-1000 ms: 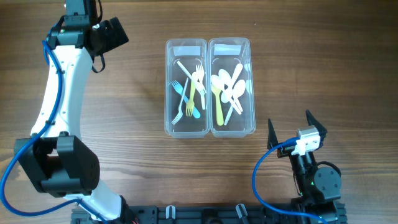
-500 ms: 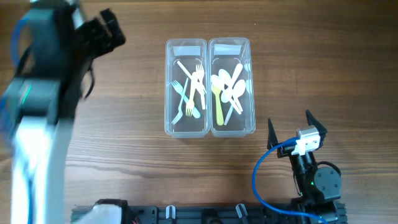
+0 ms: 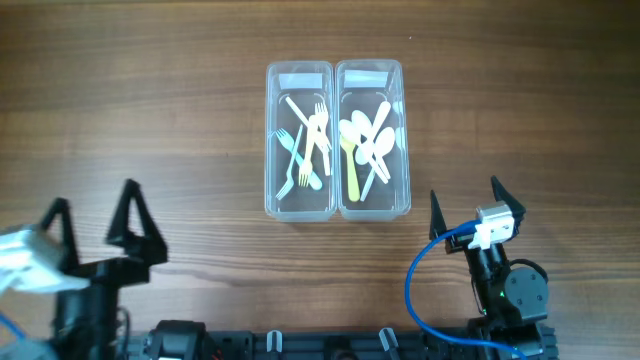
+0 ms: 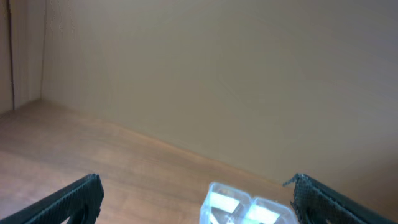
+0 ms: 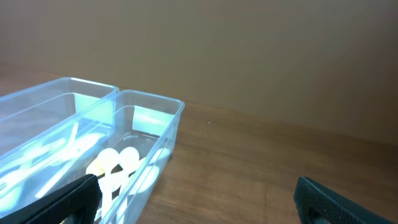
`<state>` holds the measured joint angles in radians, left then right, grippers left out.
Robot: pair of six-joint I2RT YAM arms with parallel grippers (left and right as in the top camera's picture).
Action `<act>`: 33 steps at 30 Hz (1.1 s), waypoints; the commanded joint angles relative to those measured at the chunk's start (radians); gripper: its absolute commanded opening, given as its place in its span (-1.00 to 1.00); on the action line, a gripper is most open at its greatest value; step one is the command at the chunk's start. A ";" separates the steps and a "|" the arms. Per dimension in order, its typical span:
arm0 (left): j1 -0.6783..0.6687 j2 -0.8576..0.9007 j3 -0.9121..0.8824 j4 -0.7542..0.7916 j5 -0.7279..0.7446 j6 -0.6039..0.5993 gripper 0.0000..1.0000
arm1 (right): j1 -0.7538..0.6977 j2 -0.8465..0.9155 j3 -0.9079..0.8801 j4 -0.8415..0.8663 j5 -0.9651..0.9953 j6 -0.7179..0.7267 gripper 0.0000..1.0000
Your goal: Pack container
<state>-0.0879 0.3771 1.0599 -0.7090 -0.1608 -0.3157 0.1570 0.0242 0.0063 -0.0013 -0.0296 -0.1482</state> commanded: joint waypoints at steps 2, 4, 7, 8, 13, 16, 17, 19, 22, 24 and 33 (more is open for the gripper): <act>0.035 -0.103 -0.280 0.120 -0.005 0.016 1.00 | -0.004 -0.001 -0.001 0.003 -0.016 -0.008 1.00; 0.047 -0.120 -0.361 0.171 -0.001 0.016 0.99 | -0.004 -0.001 -0.001 0.003 -0.016 -0.009 1.00; 0.072 -0.143 -0.473 0.235 0.023 0.017 0.99 | -0.004 -0.001 -0.001 0.003 -0.016 -0.009 0.99; 0.078 -0.147 -0.498 0.243 0.032 0.016 0.99 | -0.004 -0.001 -0.001 0.003 -0.016 -0.009 0.99; 0.086 -0.195 -0.616 0.257 0.037 0.016 0.99 | -0.004 -0.001 -0.001 0.003 -0.016 -0.009 1.00; 0.086 -0.250 -0.674 0.257 0.049 0.016 0.99 | -0.004 -0.001 -0.001 0.003 -0.016 -0.009 0.99; 0.086 -0.265 -0.689 0.256 0.055 0.016 0.99 | -0.004 -0.001 -0.001 0.003 -0.016 -0.009 0.99; 0.086 -0.296 -0.718 0.256 0.068 0.016 1.00 | -0.004 -0.001 -0.001 0.004 -0.016 -0.009 0.99; 0.086 -0.346 -0.767 0.254 0.082 0.016 1.00 | -0.004 -0.001 -0.001 0.003 -0.016 -0.009 0.99; 0.085 -0.373 -0.794 0.248 0.087 0.016 1.00 | -0.004 -0.001 -0.001 0.003 -0.016 -0.009 1.00; 0.085 -0.374 -0.861 0.258 0.081 0.017 1.00 | -0.004 -0.001 -0.001 0.003 -0.016 -0.009 0.99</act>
<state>-0.0097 0.0154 0.2314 -0.4629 -0.0837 -0.3153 0.1570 0.0242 0.0063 -0.0010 -0.0296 -0.1482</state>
